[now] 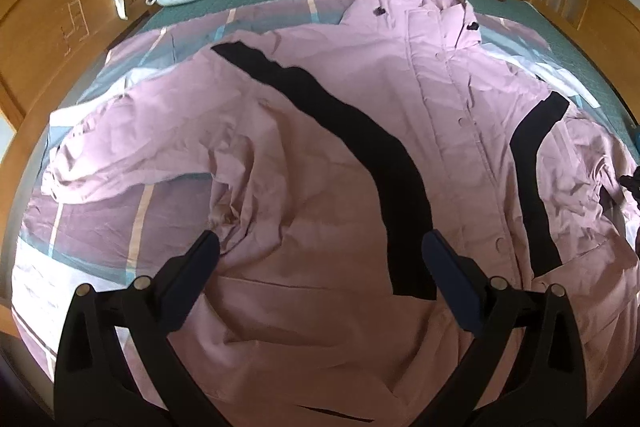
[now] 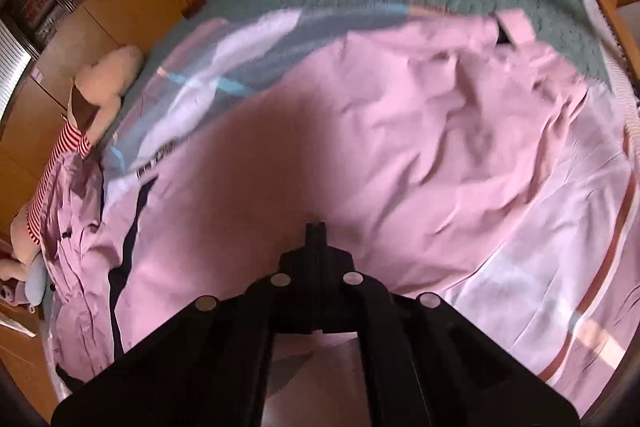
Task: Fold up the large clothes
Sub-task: 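Lower the right gripper onto the jacket's side edge and grasp it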
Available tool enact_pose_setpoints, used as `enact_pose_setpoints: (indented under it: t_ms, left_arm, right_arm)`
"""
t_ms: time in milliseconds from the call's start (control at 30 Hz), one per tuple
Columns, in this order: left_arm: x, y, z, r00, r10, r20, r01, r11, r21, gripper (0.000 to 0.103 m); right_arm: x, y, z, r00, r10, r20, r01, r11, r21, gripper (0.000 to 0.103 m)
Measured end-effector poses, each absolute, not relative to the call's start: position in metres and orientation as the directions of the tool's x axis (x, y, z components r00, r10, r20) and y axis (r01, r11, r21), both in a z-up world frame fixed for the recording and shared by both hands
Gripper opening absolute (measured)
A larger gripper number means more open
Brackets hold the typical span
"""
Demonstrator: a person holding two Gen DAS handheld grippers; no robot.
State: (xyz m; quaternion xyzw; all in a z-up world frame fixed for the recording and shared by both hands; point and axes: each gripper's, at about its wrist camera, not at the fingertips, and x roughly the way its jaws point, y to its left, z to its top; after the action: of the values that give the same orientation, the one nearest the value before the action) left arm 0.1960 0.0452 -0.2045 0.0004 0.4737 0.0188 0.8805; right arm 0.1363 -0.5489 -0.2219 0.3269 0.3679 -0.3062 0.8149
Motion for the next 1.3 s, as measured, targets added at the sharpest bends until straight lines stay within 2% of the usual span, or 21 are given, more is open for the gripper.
enact_pose_setpoints:
  t_ms: [200, 267, 333, 400, 433, 467, 500, 533, 800, 900, 1033, 1133, 1167, 1300]
  left_arm:
    - [0.198, 0.042, -0.211, 0.522, 0.020, -0.853, -0.030, 1.000, 0.006, 0.101]
    - [0.197, 0.040, -0.212, 0.521, 0.025, -0.853, -0.025, 1.000, 0.014, 0.101]
    - [0.196, 0.038, -0.212, 0.520, 0.027, -0.854, -0.021, 1.000, 0.019, 0.101]
    - [0.196, 0.037, -0.214, 0.515, 0.027, -0.857, -0.018, 1.000, 0.021, 0.101]
    - [0.196, 0.037, -0.214, 0.513, 0.027, -0.858, -0.017, 1.000, 0.022, 0.101]
    - [0.197, 0.037, -0.215, 0.511, 0.030, -0.859, -0.016, 1.000, 0.025, 0.101]
    - [0.197, 0.037, -0.216, 0.510, 0.034, -0.860, -0.016, 0.999, 0.030, 0.101]
    - [0.197, 0.038, -0.216, 0.511, 0.037, -0.859, -0.016, 0.999, 0.033, 0.101]
    - [0.200, 0.049, -0.216, 0.512, 0.022, -0.859, -0.048, 0.999, -0.003, 0.101]
    - [0.199, 0.050, -0.214, 0.531, 0.063, -0.845, -0.092, 0.996, 0.017, 0.101]
    - [0.201, 0.053, -0.214, 0.528, 0.071, -0.846, -0.107, 0.994, 0.017, 0.101]
    - [0.201, 0.052, -0.217, 0.520, 0.070, -0.851, -0.098, 0.995, 0.022, 0.101]
    - [0.202, 0.051, -0.218, 0.518, 0.073, -0.852, -0.093, 0.995, 0.028, 0.101]
    - [0.202, 0.048, -0.221, 0.513, 0.077, -0.855, -0.082, 0.996, 0.040, 0.101]
  right_arm:
    - [0.122, -0.537, -0.178, 0.658, -0.351, -0.666, 0.685, 0.646, 0.337, 0.000]
    - [0.120, -0.519, -0.154, 0.755, -0.299, -0.583, 0.582, 0.715, 0.387, 0.000]
    - [0.123, -0.498, -0.137, 0.799, -0.268, -0.538, 0.508, 0.780, 0.365, 0.000]
    - [0.139, -0.479, -0.137, 0.801, -0.209, -0.561, 0.459, 0.817, 0.351, 0.002]
    - [0.147, -0.476, -0.143, 0.784, -0.185, -0.593, 0.461, 0.813, 0.355, 0.008]
    - [0.155, -0.476, -0.152, 0.758, -0.158, -0.633, 0.472, 0.803, 0.364, 0.037]
    - [0.162, -0.479, -0.163, 0.723, -0.134, -0.678, 0.493, 0.787, 0.371, 0.075]
    - [0.168, -0.485, -0.173, 0.691, -0.128, -0.711, 0.527, 0.762, 0.376, 0.084]
    - [0.136, -0.544, -0.191, 0.580, -0.279, -0.765, 0.734, 0.587, 0.342, 0.084]
    - [0.120, -0.571, -0.202, 0.542, -0.290, -0.789, 0.780, 0.523, 0.344, 0.084]
    - [0.097, -0.614, -0.227, 0.553, -0.208, -0.807, 0.797, 0.416, 0.438, 0.084]
    - [0.067, -0.641, -0.250, 0.638, -0.118, -0.761, 0.763, 0.222, 0.606, 0.084]
    - [0.055, -0.648, -0.256, 0.688, -0.091, -0.720, 0.724, 0.141, 0.675, 0.084]
    - [0.048, -0.655, -0.261, 0.734, -0.013, -0.679, 0.676, 0.104, 0.729, 0.084]
